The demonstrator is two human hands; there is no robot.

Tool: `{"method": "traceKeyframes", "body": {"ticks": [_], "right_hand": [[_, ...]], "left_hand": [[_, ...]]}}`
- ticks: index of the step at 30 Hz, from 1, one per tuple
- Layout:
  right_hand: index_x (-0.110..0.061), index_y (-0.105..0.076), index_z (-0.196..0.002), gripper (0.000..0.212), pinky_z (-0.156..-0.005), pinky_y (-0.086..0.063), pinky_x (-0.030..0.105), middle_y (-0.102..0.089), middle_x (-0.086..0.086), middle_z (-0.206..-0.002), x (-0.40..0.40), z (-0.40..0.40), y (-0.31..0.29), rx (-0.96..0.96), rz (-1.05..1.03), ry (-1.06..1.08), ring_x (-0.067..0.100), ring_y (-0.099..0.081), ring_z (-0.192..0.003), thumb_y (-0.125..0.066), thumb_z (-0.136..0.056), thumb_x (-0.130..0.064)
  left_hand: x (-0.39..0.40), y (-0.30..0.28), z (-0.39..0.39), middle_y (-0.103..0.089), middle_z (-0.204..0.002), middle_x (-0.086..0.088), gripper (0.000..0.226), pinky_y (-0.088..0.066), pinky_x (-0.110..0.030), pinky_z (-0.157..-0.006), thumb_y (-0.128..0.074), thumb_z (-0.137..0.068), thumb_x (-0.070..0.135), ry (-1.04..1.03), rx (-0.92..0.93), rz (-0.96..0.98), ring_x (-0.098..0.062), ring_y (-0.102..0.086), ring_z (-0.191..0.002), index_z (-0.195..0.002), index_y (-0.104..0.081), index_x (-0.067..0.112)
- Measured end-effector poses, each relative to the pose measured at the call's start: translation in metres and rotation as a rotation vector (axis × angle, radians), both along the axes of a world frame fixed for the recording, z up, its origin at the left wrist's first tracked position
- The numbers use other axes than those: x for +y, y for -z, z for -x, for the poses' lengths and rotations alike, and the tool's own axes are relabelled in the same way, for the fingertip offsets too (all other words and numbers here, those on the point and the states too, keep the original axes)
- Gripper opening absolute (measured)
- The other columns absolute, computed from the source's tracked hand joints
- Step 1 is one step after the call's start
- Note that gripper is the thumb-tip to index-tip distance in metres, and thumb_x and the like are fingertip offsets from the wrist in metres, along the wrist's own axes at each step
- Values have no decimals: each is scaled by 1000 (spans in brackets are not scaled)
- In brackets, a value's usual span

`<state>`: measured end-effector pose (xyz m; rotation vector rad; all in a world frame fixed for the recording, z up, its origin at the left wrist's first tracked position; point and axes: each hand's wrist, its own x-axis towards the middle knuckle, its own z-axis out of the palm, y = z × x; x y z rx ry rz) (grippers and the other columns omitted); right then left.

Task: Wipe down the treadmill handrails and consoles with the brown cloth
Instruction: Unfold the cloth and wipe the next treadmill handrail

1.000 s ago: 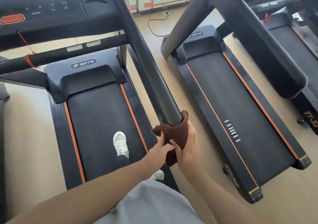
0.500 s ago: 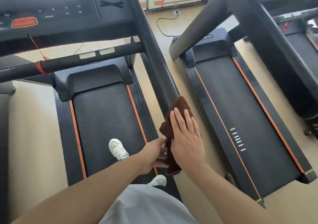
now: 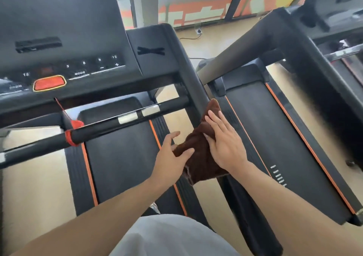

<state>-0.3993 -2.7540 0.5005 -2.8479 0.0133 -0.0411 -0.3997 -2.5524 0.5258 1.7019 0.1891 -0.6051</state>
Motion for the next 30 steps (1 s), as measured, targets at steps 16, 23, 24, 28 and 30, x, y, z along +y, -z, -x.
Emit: {"method": "traceKeyframes", "body": {"ticks": [16,23,24,28,30], "right_hand": [[-16,-41,-156,64,-122,-33,45,-35,2,-165,53,-185,-6,-29,69,120,29,-28,-154,-24,-107,-54],[-19,-18,-164,64,-127,-6,47,-8,2,-173,75,-300,-10,71,89,-4,30,-2,-159,-21,-107,-49],[-20,-15,-164,64,-127,-5,47,-4,1,-173,74,-318,-11,89,73,-24,29,1,-159,-23,-107,-48],[-22,-10,-165,65,-126,-12,47,-3,-2,-173,65,-377,-14,130,-84,-30,24,-1,-159,-30,-108,-46],[-23,-16,-164,64,-124,-19,48,-10,-3,-172,63,-400,-17,159,-213,9,23,-9,-158,-35,-107,-43]], "left_hand": [[42,-24,-171,-69,-105,12,31,-47,-24,-98,-54,-94,-3,-94,-525,-249,-3,-61,-100,-107,-65,23],[21,-44,-233,-40,-157,-7,57,-19,-37,-126,-51,-91,-8,133,-764,-549,-22,-30,-147,-145,-50,12],[12,-40,-242,-25,-166,-9,61,-11,-35,-128,-48,-96,-4,212,-658,-558,-23,-16,-154,-154,-35,9],[-12,-12,-316,10,-168,-22,69,8,-38,-127,-35,-106,20,291,-389,-797,-31,13,-156,-158,3,-5],[-19,-9,-356,12,-169,-16,68,9,-38,-126,-30,-107,28,280,-341,-847,-28,15,-156,-159,5,-1]]}}
